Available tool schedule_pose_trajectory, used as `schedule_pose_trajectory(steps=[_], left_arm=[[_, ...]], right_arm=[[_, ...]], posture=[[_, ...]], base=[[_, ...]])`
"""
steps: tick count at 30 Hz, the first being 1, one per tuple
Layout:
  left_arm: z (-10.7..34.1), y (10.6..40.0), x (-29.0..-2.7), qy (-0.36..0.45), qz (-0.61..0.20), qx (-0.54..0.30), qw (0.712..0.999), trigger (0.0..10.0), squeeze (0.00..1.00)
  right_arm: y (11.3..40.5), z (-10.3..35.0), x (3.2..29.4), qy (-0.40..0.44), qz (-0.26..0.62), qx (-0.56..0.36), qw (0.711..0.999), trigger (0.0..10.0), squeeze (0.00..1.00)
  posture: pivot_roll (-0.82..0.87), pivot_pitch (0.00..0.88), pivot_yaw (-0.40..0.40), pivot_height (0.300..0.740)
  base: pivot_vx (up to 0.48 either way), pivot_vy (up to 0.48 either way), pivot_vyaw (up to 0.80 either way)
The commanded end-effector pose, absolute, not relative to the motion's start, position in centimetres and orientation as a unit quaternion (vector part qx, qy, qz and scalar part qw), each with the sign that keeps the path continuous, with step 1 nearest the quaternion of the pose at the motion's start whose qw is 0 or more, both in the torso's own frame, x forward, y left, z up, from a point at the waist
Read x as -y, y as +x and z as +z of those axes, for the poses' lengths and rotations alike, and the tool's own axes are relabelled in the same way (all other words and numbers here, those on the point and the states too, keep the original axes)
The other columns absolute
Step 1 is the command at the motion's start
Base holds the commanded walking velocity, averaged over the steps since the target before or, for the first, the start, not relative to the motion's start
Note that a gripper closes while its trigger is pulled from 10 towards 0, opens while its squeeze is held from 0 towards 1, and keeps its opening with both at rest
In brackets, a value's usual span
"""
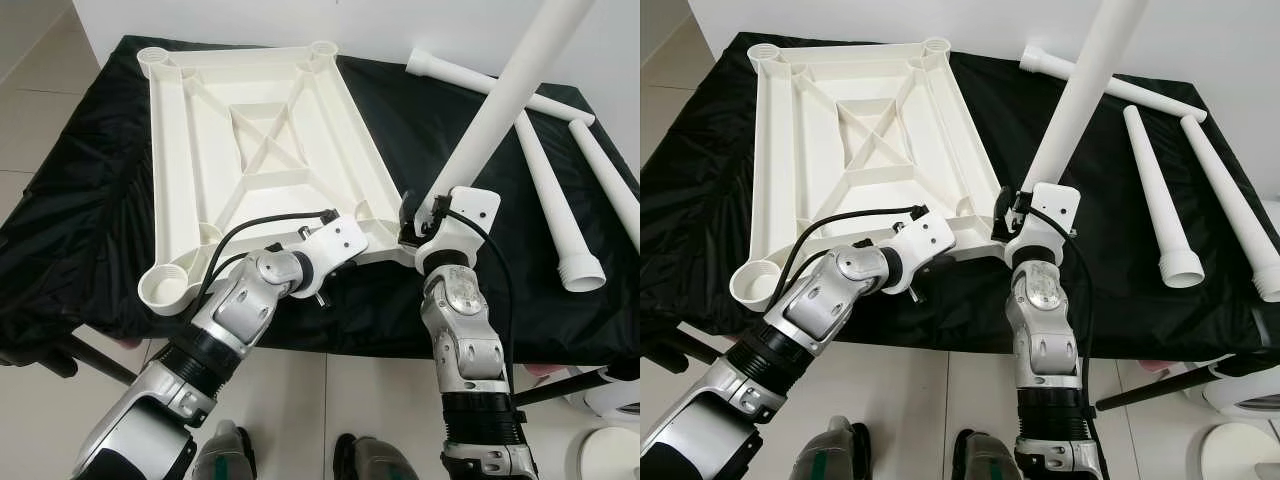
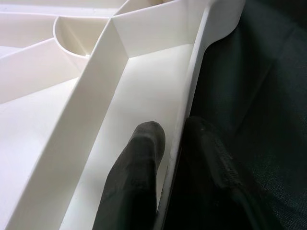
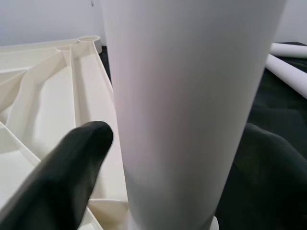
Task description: Building children table
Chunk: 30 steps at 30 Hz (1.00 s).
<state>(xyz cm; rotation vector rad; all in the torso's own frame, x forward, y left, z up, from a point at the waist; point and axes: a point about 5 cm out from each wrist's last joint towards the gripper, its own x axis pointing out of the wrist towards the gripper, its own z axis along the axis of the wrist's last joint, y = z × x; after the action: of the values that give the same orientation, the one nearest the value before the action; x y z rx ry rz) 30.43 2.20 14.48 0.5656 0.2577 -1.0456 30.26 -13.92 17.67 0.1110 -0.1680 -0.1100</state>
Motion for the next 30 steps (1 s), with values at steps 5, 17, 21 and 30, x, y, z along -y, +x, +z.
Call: schedule_pose_trajectory(steps=[5,17,21,30], left_arm=[[13.7,29.3,-1.1,0.267,-0.532,-0.126,0.794,10.0,0.00],[13.9,29.5,-1.1,0.264,-0.529,-0.125,0.797,10.0,0.00],[14.0,29.7,-1.2,0.265,-0.526,-0.124,0.799,10.0,0.00],[14.0,29.8,-1.1,0.266,-0.526,-0.122,0.799,10.0,0.00]], right_arm=[[30.4,18.3,14.6,0.074,-0.027,0.101,0.992,10.0,1.00],[30.4,16.0,16.1,0.046,0.138,0.079,0.986,10.0,0.00],[30.5,15.1,17.5,0.007,0.191,0.065,0.979,10.0,0.00],[31.6,15.8,20.1,0.007,0.264,0.062,0.963,10.0,0.00]], posture=[[-0.01,0.070,-0.064,0.740],[-0.02,0.081,-0.058,0.740],[-0.02,0.081,-0.058,0.740],[-0.02,0.079,-0.055,0.740]], base=[[0.000,0.000,0.00],[0.000,0.000,0.00],[0.000,0.000,0.00],[0.000,0.000,0.00]])
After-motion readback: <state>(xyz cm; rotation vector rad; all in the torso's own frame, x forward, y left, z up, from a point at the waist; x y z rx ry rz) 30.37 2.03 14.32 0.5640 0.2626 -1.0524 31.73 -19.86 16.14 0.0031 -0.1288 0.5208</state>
